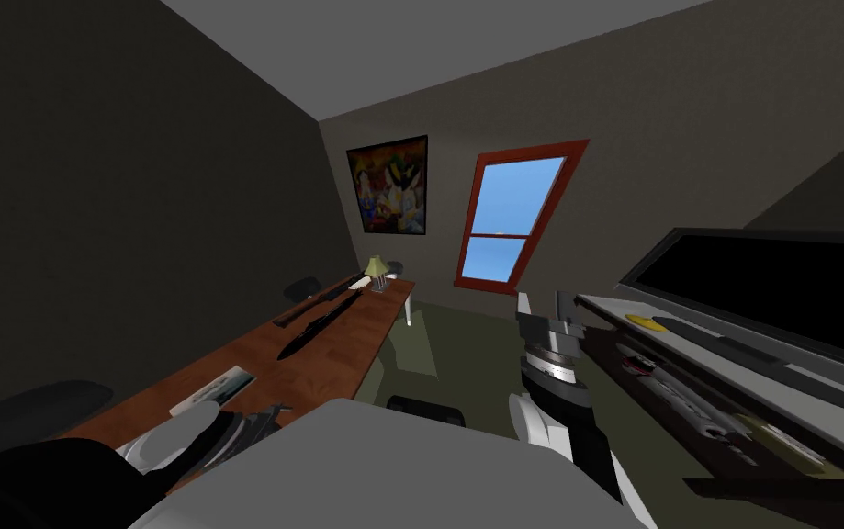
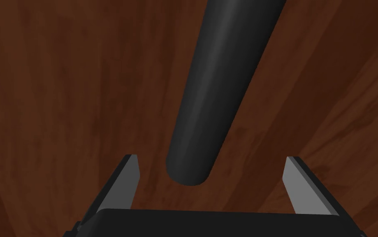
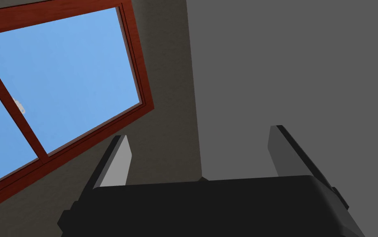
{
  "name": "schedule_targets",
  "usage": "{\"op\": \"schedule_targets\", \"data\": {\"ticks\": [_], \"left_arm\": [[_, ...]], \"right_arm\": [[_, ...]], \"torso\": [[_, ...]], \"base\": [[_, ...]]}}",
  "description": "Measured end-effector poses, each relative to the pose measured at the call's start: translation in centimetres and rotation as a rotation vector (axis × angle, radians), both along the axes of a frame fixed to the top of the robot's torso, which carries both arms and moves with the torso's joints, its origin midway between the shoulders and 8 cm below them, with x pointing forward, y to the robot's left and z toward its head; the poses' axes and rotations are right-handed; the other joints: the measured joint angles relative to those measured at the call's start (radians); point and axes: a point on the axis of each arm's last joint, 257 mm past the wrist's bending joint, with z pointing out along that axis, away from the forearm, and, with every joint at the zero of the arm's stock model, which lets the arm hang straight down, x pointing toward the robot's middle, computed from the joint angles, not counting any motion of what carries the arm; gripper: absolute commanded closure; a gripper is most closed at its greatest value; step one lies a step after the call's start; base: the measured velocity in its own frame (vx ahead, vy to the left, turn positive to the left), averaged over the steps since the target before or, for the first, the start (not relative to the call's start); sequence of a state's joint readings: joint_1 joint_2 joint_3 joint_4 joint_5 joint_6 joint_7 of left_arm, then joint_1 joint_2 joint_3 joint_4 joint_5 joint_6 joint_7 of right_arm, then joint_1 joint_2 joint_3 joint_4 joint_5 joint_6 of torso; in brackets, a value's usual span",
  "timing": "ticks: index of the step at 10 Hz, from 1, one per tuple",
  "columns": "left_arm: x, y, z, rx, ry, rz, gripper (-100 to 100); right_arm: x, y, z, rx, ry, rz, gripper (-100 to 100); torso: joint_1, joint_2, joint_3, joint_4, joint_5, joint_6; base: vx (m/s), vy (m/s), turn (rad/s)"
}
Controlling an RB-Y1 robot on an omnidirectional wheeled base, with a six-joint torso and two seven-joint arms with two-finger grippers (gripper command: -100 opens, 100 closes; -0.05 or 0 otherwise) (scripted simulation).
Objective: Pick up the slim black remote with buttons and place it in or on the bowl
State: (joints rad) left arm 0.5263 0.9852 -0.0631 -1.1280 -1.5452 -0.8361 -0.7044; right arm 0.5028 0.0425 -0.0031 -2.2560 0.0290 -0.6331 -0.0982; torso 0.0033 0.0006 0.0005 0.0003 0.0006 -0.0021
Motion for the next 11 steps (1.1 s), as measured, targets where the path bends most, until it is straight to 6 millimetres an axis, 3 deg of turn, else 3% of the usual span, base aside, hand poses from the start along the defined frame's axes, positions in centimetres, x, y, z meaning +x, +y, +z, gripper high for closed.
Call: {"op": "schedule_targets", "data": {"ticks": [8, 9, 10, 11], "left_arm": [[-4.7, 4.7, -0.4, 0.138, 0.151, -0.177, -100], [-4.8, 4.8, -0.4, 0.140, 0.153, -0.181, 0], [-4.8, 4.8, -0.4, 0.140, 0.153, -0.180, -100], [-5.3, 4.4, -1.0, 0.138, 0.155, -0.175, -100]], "right_arm": [[0.0, 0.0, 0.0, 0.000, 0.000, 0.000, 0], [0.0, 0.0, 0.0, 0.000, 0.000, 0.000, 0], [0.0, 0.0, 0.0, 0.000, 0.000, 0.000, 0], [0.0, 0.0, 0.0, 0.000, 0.000, 0.000, 0]], "torso": [[0.000, -0.001, 0.000, 0.000, 0.000, 0.000], [-0.001, -0.001, -0.001, 0.000, 0.000, -0.001], [-0.002, -0.002, -0.001, 0.000, 0.000, -0.001], [-0.001, -0.002, -0.001, 0.000, 0.000, -0.001]], "base": [[-0.022, 0.041, -0.140], [0.000, 0.000, 0.000], [0.007, 0.026, -0.069], [0.011, 0.044, -0.073]]}}
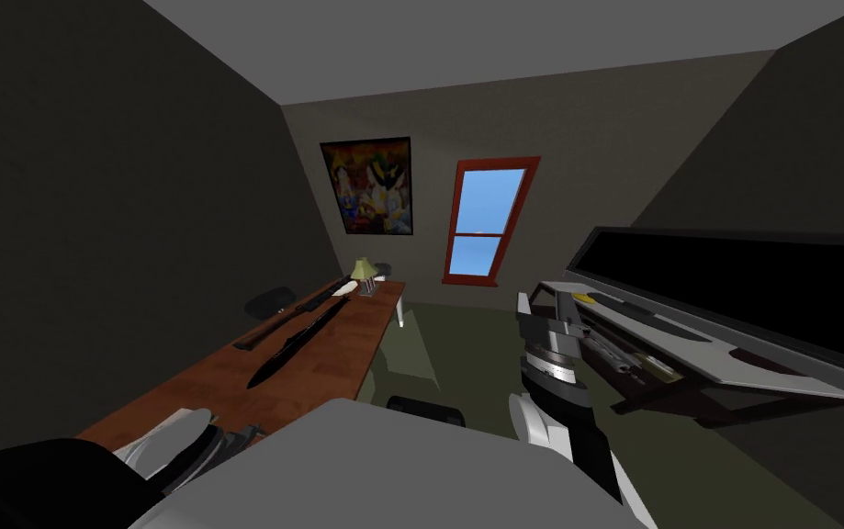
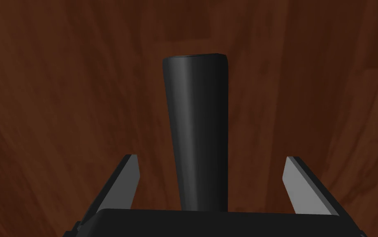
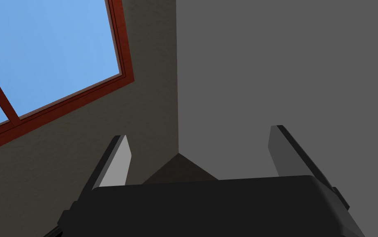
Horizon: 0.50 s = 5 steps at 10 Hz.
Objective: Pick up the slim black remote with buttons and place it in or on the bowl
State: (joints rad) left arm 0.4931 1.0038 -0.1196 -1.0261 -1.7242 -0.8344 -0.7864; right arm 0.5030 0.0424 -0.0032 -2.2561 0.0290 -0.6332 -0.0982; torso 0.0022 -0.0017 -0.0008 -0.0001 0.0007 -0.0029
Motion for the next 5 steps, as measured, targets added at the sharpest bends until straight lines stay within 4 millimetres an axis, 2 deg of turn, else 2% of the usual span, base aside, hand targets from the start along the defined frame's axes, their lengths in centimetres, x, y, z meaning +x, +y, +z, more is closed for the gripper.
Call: {"op": "schedule_targets", "data": {"ticks": [2, 3, 5], "left_arm": [[-0.70, -0.79, -1.31, 0.002, -0.001, 0.008, -100], [-0.72, -0.79, -1.37, 0.003, -0.003, 0.008, 100], [-1.14, -0.72, -1.34, 0.003, 0.006, 0.010, 100]], "right_arm": [[0.00, 0.00, 0.00, 0.000, 0.000, 0.000, 0], [0.00, 0.00, 0.00, 0.000, 0.000, 0.000, 0], [0.00, 0.00, 0.00, 0.000, 0.000, 0.000, 0]], "torso": [[0.001, -0.001, 0.000, 0.000, 0.000, 0.000], [0.000, 0.000, 0.000, 0.000, 0.000, 0.000], [0.001, -0.001, 0.000, 0.002, 0.003, 0.003]], "base": [[0.008, 0.029, -0.031], [0.000, 0.000, 0.000], [-0.004, 0.002, 0.018]]}}
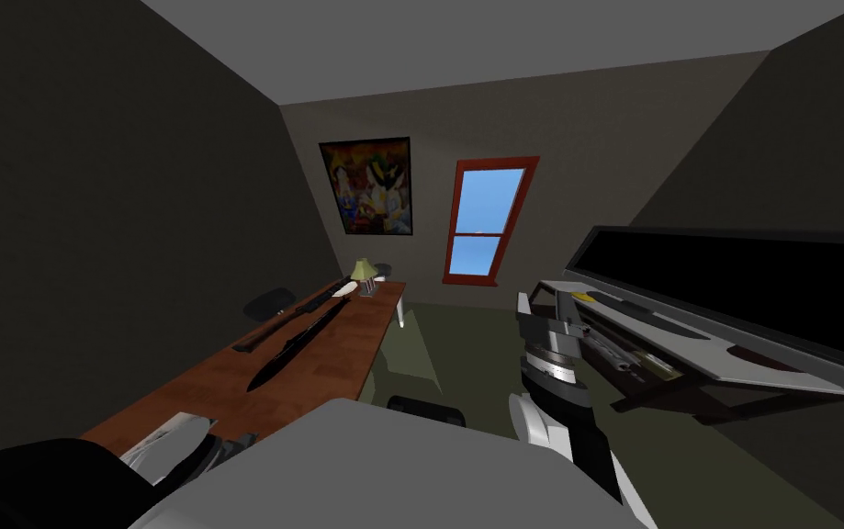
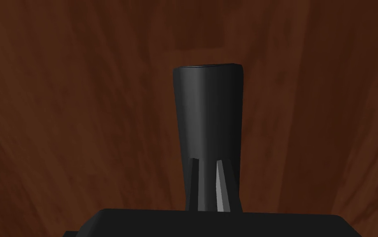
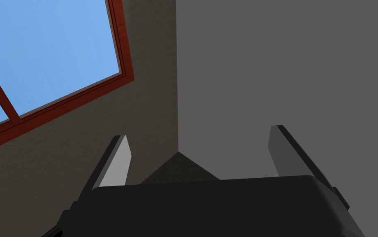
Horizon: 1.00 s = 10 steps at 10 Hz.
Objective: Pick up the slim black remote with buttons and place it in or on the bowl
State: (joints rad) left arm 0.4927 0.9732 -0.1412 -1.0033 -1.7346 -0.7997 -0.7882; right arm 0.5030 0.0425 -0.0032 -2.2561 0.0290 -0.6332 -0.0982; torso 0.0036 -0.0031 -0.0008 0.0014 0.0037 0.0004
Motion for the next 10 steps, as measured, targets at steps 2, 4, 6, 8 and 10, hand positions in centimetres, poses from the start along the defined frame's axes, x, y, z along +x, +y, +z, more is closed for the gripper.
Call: {"op": "schedule_targets", "data": {"ticks": [2, 4, 6, 8, 10], "left_arm": [[0.0, 0.0, 0.0, 0.000, 0.000, 0.001, 100], [0.0, 0.0, 0.0, 0.000, 0.000, 0.002, 100], [1.4, 0.9, 1.4, 0.001, -0.008, -0.012, 100], [1.5, 0.9, 1.5, 0.000, -0.008, -0.012, 100], [2.2, 3.6, 3.4, 0.039, -0.004, -0.013, 100]], "right_arm": [[0.0, 0.0, 0.0, 0.000, 0.000, 0.000, 0], [0.0, 0.0, 0.0, 0.000, 0.000, 0.000, 0], [0.0, 0.0, 0.0, 0.000, 0.000, 0.000, 0], [0.0, 0.0, 0.0, 0.000, 0.000, 0.000, 0], [0.0, 0.0, 0.0, 0.000, 0.000, 0.000, 0]], "torso": [[0.002, -0.001, -0.001, 0.000, 0.001, 0.001], [0.002, -0.002, -0.001, 0.000, 0.001, 0.001], [-0.001, -0.002, -0.001, 0.000, -0.001, 0.001], [0.001, -0.002, -0.001, -0.001, 0.000, 0.001], [-0.006, 0.006, 0.003, 0.001, -0.002, 0.002]], "base": [[0.000, 0.000, 0.000], [-0.001, -0.015, 0.029], [-0.004, -0.032, 0.043], [-0.047, -0.034, -0.055], [-0.160, -0.137, -0.127]]}}
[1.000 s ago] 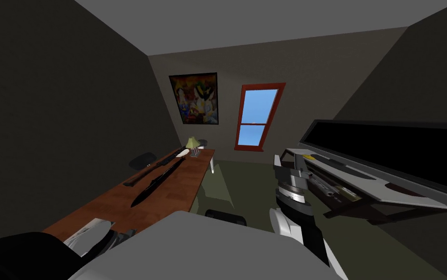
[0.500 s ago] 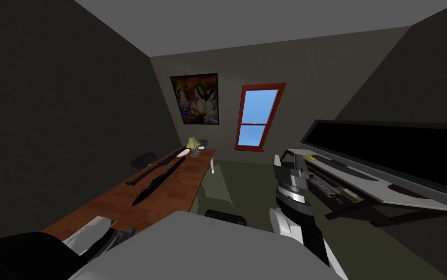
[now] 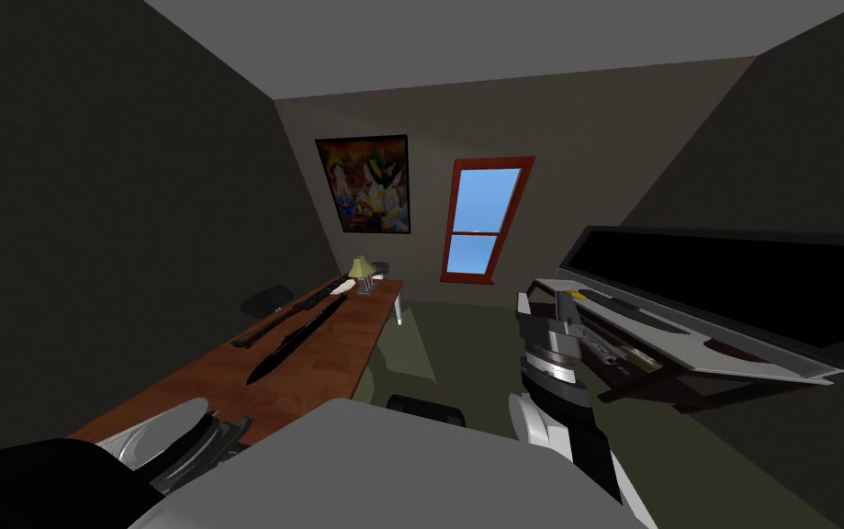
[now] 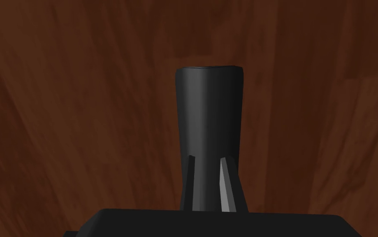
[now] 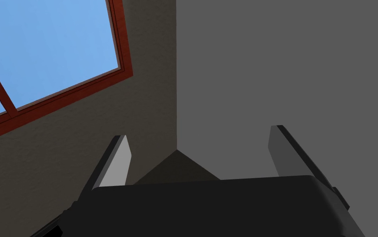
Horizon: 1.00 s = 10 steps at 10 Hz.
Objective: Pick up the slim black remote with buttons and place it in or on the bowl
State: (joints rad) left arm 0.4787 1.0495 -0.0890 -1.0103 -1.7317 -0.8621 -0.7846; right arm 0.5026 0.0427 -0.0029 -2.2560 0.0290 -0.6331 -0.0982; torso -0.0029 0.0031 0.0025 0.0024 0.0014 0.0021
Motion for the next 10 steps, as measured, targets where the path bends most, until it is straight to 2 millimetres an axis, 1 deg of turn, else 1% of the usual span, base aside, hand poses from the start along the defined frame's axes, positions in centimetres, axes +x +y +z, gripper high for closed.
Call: {"op": "schedule_targets", "data": {"ticks": [2, 3, 4, 5, 6, 7, 10], "left_arm": [[0.7, 2.4, 2.1, 0.040, 0.006, -0.006, 100], [0.7, 3.8, 3.0, 0.060, 0.011, -0.004, 100], [0.9, 5.0, 4.3, 0.076, 0.015, -0.008, 100], [1.0, 5.9, 5.1, 0.088, 0.019, -0.008, 100], [1.1, 6.7, 5.6, 0.100, 0.024, -0.009, 100], [0.9, 6.9, 6.1, 0.104, 0.027, -0.012, 100], [1.5, 9.1, 8.8, 0.140, 0.035, -0.011, 100]], "right_arm": [[0.0, 0.0, 0.0, 0.000, 0.000, 0.000, 0], [0.0, 0.0, 0.0, 0.000, 0.000, 0.000, 0], [0.0, 0.0, 0.0, 0.000, 0.000, 0.000, 0], [0.0, 0.0, 0.0, 0.000, 0.000, 0.000, 0], [0.0, 0.0, 0.0, 0.000, 0.000, 0.000, 0], [0.0, 0.0, 0.0, 0.000, 0.000, 0.000, 0], [0.0, 0.0, 0.0, 0.000, 0.000, 0.000, 0]], "torso": [[-0.002, 0.003, 0.002, 0.000, -0.001, -0.001], [-0.004, 0.004, 0.002, 0.000, -0.001, -0.001], [-0.004, 0.004, 0.002, 0.000, -0.002, -0.001], [-0.002, 0.002, 0.001, 0.000, -0.001, -0.001], [0.000, -0.001, 0.000, -0.001, -0.001, -0.001], [0.003, -0.003, -0.002, -0.001, 0.000, -0.001], [0.000, -0.001, -0.001, -0.001, -0.001, -0.001]], "base": [[-0.172, -0.145, -0.080], [-0.167, -0.151, -0.063], [-0.131, -0.103, -0.040], [-0.090, -0.088, -0.040], [-0.045, -0.041, -0.015], [-0.064, -0.072, -0.040], [-0.111, -0.111, -0.032]]}}
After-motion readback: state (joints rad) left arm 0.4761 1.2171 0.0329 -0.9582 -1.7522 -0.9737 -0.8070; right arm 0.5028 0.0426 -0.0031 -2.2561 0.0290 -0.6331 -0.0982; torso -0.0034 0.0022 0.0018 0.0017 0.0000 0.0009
